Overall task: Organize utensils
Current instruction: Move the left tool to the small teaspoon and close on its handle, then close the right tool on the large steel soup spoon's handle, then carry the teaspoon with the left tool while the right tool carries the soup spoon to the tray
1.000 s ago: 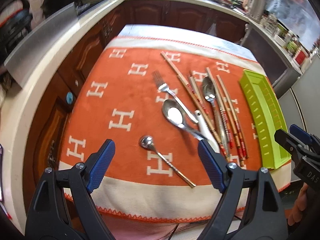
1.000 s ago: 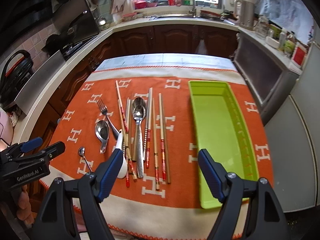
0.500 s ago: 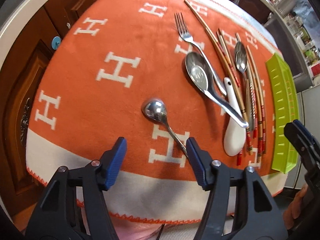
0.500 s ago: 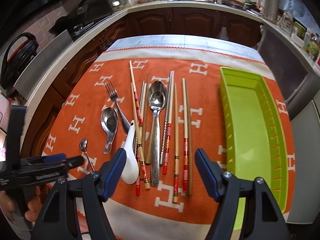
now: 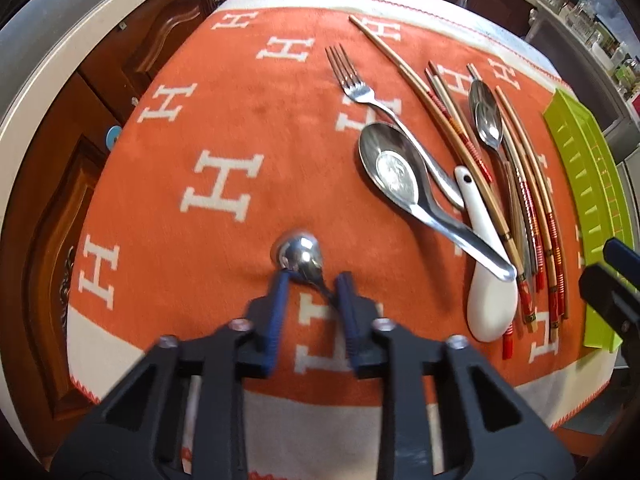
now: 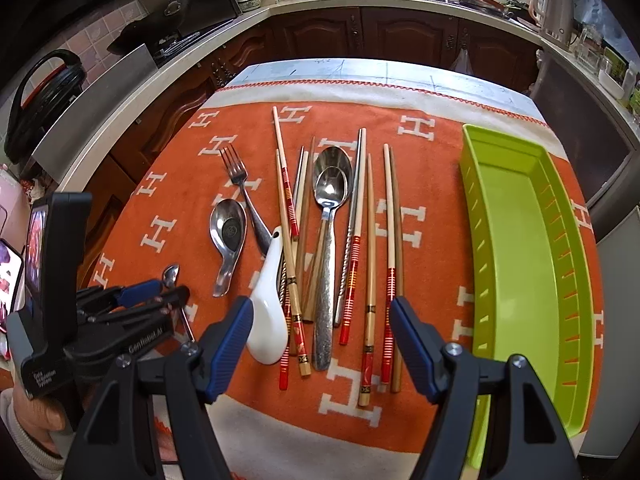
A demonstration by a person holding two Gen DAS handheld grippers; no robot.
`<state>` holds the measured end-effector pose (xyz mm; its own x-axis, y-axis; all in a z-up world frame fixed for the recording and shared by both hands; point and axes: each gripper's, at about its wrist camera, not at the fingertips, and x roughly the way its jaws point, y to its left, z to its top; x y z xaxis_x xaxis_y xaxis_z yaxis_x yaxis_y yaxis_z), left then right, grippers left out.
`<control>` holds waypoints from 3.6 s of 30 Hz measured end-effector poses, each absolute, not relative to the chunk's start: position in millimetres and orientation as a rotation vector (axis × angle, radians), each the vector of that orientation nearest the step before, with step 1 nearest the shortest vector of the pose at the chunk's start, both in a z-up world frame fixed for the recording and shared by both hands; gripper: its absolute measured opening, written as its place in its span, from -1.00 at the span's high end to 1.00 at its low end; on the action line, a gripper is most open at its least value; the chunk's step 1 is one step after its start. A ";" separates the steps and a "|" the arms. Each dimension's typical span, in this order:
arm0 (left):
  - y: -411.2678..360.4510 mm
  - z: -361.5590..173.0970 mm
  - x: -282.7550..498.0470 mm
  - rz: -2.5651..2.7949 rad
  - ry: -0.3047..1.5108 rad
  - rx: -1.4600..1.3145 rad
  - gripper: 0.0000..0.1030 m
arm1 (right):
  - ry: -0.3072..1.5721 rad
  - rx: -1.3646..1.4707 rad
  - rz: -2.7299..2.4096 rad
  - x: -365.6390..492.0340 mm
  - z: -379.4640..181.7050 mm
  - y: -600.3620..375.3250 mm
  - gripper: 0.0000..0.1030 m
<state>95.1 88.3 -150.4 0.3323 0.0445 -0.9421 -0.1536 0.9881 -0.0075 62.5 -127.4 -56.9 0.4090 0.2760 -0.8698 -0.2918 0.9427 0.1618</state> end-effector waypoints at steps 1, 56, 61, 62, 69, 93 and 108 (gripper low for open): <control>90.1 -150.4 96.4 0.118 1.211 -0.103 0.93 | 1.093 -0.017 0.359 62.4 -57.3 -127.1 -0.36; 135.0 -124.0 81.6 -0.073 1.119 -0.192 1.00 | 1.245 0.065 0.617 117.7 -102.4 -23.3 0.99; 126.2 -107.2 78.9 -0.091 1.095 -0.174 1.00 | 1.206 0.117 0.604 112.0 -82.6 -43.5 0.99; 123.1 -102.7 79.0 -0.098 1.089 -0.169 1.00 | 1.197 0.128 0.599 110.9 -79.1 -48.6 0.99; 77.8 -68.3 83.3 -0.175 1.046 -0.110 1.00 | 1.136 0.228 0.520 98.4 -53.7 -106.7 0.99; -199.7 -40.5 146.6 -0.505 1.081 0.023 0.99 | 1.039 0.422 -0.031 61.7 -61.6 -338.7 0.99; -221.7 -103.2 163.8 -0.461 1.184 0.099 0.99 | 1.143 0.367 -0.010 61.7 -97.2 -324.1 0.91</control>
